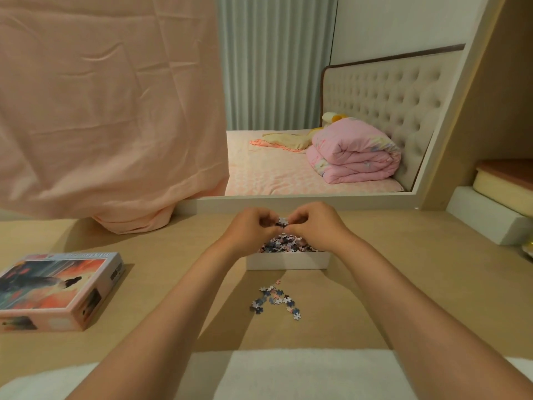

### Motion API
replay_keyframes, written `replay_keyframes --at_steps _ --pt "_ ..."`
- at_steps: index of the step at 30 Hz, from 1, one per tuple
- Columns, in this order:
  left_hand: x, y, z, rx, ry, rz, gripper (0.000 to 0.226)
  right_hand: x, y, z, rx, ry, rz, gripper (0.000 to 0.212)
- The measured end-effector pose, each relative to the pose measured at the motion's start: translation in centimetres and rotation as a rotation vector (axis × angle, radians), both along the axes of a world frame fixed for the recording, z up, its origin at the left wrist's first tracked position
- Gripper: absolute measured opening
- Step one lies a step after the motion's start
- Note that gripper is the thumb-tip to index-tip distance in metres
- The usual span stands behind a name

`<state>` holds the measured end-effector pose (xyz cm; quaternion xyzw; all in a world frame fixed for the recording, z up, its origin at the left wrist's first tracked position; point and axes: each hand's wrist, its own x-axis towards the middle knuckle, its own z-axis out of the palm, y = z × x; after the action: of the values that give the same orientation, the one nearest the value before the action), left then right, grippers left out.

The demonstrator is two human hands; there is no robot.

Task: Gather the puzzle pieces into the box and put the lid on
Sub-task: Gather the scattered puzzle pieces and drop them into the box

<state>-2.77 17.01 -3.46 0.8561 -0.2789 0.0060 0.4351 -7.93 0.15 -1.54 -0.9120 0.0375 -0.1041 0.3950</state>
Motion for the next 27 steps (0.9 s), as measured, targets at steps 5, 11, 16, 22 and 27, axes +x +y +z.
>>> replay_keyframes --at_steps 5,11,16,22,27 --pt "1.2 -1.0 0.2 0.313 -0.053 -0.068 0.028 1.3 -1.1 -0.6 -0.205 0.083 0.051 0.019" --pt "1.0 0.1 -0.5 0.327 -0.068 -0.053 0.032 0.3 -2.0 -0.8 -0.239 0.031 0.024 0.013" --pt "-0.5 1.7 -0.9 0.279 -0.3 -0.021 0.018 -2.2 -1.1 -1.0 -0.244 -0.01 0.127 0.014" --pt "-4.3 5.0 -2.7 0.488 -0.188 -0.159 0.026 -4.6 0.7 -4.0 -0.421 0.237 0.437 0.035" --pt "-5.0 6.2 -4.8 0.575 -0.153 -0.204 0.047 -5.1 1.7 -4.7 -0.574 0.232 0.458 0.037"
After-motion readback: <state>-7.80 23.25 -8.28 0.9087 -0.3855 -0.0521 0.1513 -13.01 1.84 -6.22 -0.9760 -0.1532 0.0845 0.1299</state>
